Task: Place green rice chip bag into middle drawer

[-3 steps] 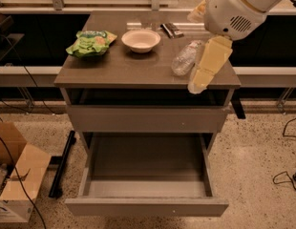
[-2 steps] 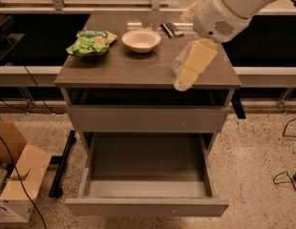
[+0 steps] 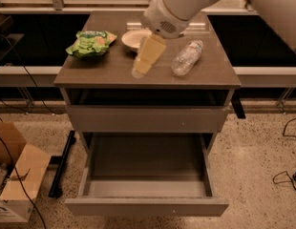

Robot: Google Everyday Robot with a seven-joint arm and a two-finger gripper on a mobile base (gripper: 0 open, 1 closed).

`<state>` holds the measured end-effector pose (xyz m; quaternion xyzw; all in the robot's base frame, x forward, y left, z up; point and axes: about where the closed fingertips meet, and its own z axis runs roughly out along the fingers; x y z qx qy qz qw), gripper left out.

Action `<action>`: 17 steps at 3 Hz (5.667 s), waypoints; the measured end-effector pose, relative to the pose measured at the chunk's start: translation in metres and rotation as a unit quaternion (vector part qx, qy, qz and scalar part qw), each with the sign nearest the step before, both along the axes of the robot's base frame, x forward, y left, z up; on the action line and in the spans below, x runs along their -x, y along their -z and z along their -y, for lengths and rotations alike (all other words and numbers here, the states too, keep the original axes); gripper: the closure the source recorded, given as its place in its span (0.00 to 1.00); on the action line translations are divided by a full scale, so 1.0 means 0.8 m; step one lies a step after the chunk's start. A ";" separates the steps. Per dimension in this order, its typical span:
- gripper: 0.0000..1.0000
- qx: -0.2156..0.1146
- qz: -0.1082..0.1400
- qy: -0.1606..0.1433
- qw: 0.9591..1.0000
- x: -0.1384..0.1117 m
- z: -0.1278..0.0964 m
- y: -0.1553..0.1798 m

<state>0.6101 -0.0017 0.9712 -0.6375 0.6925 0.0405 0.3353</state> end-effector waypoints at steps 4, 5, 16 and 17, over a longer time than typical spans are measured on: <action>0.00 -0.103 -0.010 -0.023 0.994 -0.146 -0.133 0.077; 0.00 -0.118 -0.010 -0.021 0.993 -0.182 -0.160 0.094; 1.00 -0.173 -0.022 -0.029 0.984 0.049 -0.003 0.047; 1.00 -0.152 -0.094 -0.040 0.983 0.119 0.034 0.086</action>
Offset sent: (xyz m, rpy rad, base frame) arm 0.1095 0.0764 -0.0555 0.1435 0.0689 -0.0148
